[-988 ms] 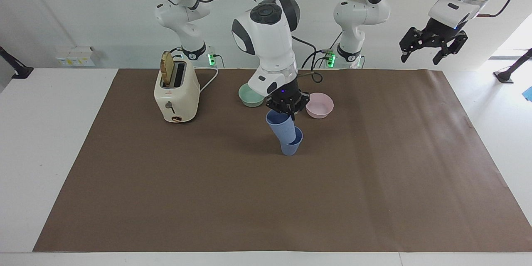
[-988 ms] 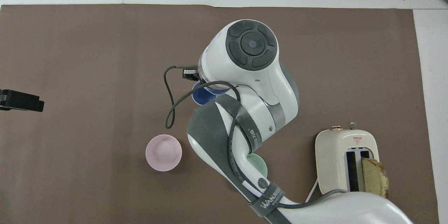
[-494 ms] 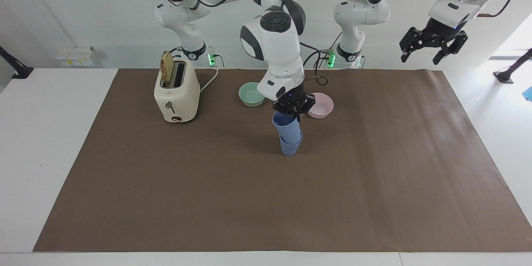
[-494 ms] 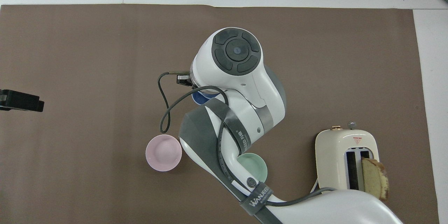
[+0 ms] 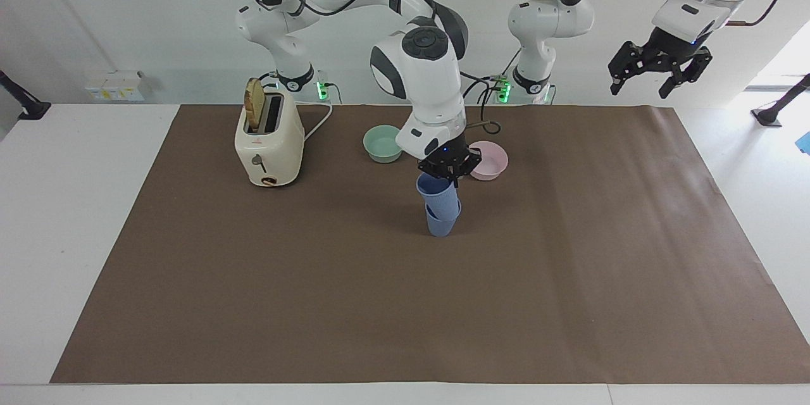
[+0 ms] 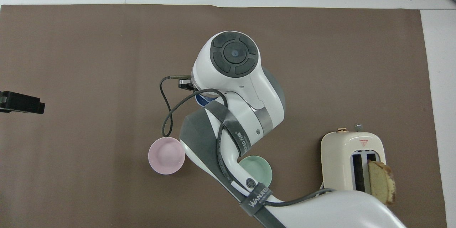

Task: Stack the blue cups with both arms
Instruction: 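Lower the held cup into the first blue cup and open the right gripper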

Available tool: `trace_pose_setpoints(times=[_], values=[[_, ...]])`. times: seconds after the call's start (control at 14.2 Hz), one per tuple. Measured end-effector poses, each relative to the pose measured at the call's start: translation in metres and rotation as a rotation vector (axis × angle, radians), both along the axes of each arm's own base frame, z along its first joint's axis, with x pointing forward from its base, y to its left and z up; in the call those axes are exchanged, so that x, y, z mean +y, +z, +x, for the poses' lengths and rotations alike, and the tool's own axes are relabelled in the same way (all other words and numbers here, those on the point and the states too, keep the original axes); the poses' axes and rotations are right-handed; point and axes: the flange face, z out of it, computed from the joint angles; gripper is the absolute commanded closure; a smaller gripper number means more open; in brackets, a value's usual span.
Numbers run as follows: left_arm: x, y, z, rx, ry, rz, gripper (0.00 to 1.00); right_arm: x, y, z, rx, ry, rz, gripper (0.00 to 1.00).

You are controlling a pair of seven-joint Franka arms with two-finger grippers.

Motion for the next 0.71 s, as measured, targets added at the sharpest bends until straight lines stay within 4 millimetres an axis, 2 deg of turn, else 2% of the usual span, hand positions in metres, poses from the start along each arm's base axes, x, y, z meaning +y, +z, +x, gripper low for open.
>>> trace_pose_setpoints(times=[0.71], values=[[0.000,0.000,0.000,0.000,0.000,0.000,0.00,0.002,-0.023,-0.005,0.036,0.006,-0.024,1.00]])
